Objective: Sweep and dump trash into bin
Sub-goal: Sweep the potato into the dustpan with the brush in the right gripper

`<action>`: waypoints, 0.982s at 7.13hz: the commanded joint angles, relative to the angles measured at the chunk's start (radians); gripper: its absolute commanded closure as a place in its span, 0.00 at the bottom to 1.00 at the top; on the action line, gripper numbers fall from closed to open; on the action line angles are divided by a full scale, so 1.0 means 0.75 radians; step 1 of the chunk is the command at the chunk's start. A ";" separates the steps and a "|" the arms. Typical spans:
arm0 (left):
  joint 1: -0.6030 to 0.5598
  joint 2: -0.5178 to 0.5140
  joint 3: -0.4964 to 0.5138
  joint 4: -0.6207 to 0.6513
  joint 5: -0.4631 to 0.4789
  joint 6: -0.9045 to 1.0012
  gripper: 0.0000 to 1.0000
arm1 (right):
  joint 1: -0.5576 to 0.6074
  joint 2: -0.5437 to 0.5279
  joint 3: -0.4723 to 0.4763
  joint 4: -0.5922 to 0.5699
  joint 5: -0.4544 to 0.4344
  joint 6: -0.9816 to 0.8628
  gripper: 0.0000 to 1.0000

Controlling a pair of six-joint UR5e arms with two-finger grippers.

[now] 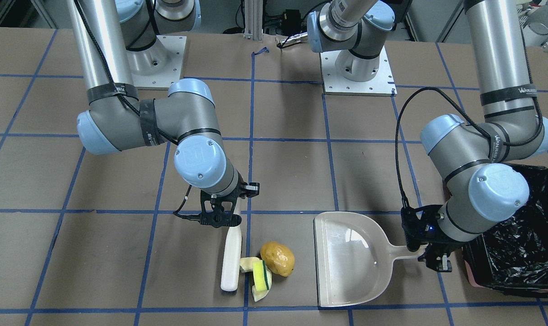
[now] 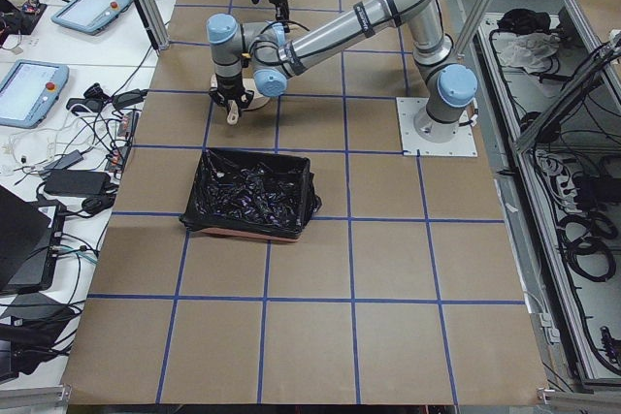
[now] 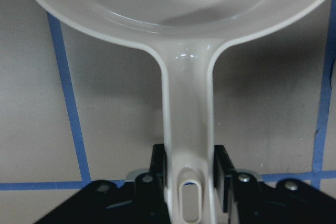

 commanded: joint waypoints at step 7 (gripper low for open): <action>-0.023 -0.007 0.006 0.003 0.050 0.008 1.00 | 0.212 0.067 -0.112 -0.055 0.106 0.219 1.00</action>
